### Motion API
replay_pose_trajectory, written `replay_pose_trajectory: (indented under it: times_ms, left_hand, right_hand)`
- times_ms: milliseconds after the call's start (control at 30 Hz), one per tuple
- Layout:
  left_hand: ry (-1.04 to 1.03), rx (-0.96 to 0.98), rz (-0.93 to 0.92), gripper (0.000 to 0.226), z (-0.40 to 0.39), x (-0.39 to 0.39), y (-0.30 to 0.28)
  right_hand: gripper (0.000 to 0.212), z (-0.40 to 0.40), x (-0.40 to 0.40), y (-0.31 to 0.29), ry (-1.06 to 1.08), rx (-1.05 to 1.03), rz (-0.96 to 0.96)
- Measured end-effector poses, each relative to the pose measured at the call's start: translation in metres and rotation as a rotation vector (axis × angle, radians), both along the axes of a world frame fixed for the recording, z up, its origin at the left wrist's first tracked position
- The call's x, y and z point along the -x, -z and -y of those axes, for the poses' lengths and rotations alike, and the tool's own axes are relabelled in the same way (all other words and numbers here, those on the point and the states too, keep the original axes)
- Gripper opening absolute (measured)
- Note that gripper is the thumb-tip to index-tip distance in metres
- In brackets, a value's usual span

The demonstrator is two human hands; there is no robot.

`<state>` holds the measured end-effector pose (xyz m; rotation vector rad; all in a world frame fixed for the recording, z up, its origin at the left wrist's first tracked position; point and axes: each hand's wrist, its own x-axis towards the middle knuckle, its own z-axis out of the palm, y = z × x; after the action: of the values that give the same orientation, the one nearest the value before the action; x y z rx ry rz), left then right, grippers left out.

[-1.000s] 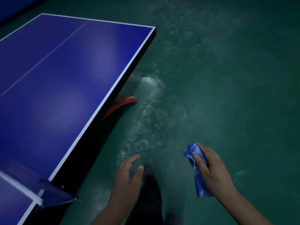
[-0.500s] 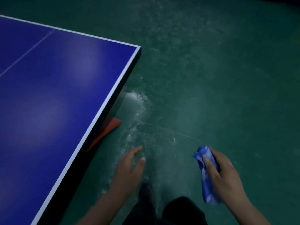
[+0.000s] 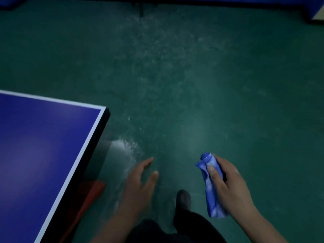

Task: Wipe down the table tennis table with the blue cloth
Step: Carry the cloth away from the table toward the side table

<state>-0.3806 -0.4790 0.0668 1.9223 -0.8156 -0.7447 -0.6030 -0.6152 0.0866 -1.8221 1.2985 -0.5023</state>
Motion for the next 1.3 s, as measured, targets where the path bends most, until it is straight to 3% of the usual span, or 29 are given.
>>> replay_pose_trajectory:
  times_ms: [133,333,567,867,1000,1300]
  left_hand:
    - [0.033,-0.027,0.014,0.031,0.088,-0.039,-0.011]
    - [-0.169,0.049,0.027,0.035,0.208,-0.127,0.000]
    - [-0.257,0.052,-0.040,0.040,0.359,-0.262,0.024]
    - [-0.116,0.105,-0.007,0.035,0.617,-0.427,-0.014]
    - [-0.064,0.109,0.005,0.033,0.735,-0.483,-0.005]
    - [-0.255,0.178,-0.124,0.033,0.948,-0.591,-0.009]
  right_hand:
    - [0.034,0.110,-0.045,-0.009,-0.104,-0.022,-0.013]
    - [0.027,0.254,-0.149,-0.004,-0.174,-0.018,0.032]
    - [0.019,0.420,-0.299,0.003,-0.191,-0.032,0.032]
    - [0.024,0.648,-0.429,-0.012,-0.093,0.029,0.006]
    - [0.020,0.758,-0.484,0.002,-0.098,0.058,-0.002]
    - [0.027,1.000,-0.632,-0.008,-0.224,0.029,0.021]
